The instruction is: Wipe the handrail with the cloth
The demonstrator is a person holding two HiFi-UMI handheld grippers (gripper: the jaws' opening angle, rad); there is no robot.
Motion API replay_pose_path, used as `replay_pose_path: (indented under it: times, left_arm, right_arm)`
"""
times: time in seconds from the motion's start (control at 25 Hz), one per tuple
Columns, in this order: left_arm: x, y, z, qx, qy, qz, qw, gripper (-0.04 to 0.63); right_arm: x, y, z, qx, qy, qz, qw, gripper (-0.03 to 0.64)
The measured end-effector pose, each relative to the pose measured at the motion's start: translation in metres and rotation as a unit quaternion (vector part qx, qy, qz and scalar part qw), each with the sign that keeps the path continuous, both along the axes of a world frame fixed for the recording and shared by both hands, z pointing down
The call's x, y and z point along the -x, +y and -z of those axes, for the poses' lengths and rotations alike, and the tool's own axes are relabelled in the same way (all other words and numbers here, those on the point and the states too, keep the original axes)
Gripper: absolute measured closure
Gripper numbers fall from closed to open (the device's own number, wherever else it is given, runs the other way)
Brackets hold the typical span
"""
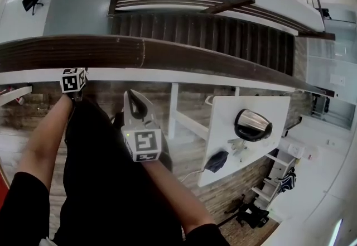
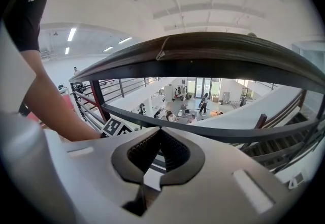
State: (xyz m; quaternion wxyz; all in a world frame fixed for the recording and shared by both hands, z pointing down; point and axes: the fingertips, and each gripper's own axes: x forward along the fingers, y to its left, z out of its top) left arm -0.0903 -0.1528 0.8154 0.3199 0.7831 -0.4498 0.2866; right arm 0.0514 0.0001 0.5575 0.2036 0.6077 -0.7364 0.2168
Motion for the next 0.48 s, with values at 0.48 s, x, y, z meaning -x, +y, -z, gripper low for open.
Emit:
replay_pose_path:
  times: [0.48]
  left_arm:
    - [-0.021,0.006,0.001,0.002,-0.003,-0.022,0.9998,0.480]
  right_arm:
    - [-0.012,0.015,-0.003,0.002,-0.008,-0.010,1.000,0.615]
